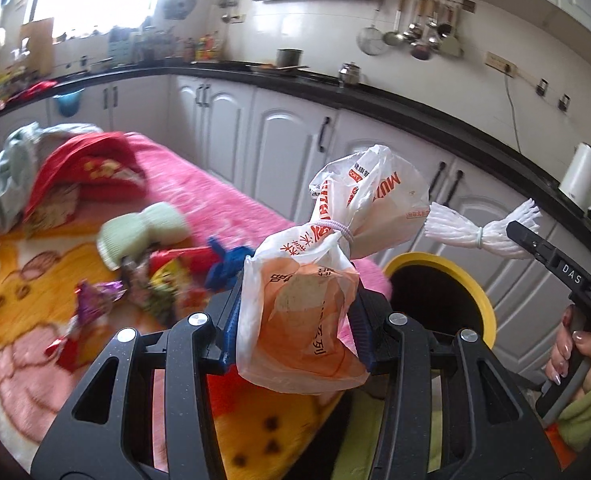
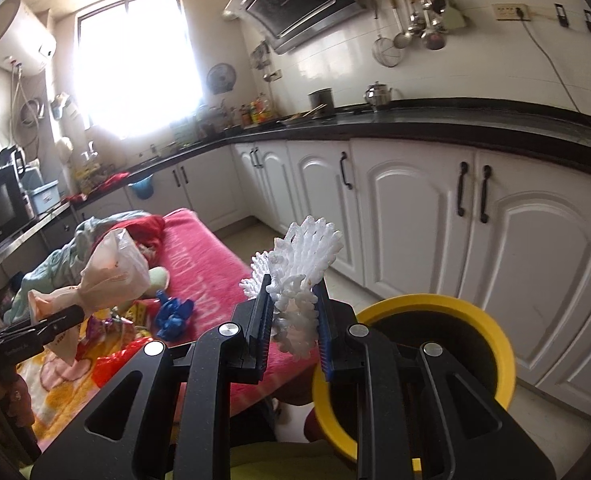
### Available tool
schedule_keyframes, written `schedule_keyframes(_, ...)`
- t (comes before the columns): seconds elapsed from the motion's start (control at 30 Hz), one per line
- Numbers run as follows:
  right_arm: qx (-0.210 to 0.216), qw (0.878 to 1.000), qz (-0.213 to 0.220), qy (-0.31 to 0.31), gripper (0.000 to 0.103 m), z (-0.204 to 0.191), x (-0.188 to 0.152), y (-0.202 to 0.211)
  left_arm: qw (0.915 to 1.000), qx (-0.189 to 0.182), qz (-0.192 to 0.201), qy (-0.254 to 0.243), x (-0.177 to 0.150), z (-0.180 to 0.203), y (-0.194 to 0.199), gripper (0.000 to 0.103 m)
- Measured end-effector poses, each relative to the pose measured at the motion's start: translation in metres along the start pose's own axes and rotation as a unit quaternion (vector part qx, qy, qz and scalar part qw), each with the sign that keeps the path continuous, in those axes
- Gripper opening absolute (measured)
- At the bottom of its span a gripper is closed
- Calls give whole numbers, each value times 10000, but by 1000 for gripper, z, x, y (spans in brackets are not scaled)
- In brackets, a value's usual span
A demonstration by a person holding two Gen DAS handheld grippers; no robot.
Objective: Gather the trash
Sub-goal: 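Carry the white bag and white bristly item over the yellow-rimmed bin with both tools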
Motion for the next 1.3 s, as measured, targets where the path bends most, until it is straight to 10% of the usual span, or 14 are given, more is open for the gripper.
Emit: schedule_keyframes(1.3,-1609,9816,-82,-1025,21,149,-59,46,9780,-623,-985,-1732,-52,211,-124,38)
Point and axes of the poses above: each gripper's, at about its wrist camera, not at the fingertips, and y roughly against the way its jaws point, z to its right, x to its top, the point moved 8 cm from there along -y, roughly the way its jaws point, and after that the axes turned 12 degrees about x, right-handed, at the moved point
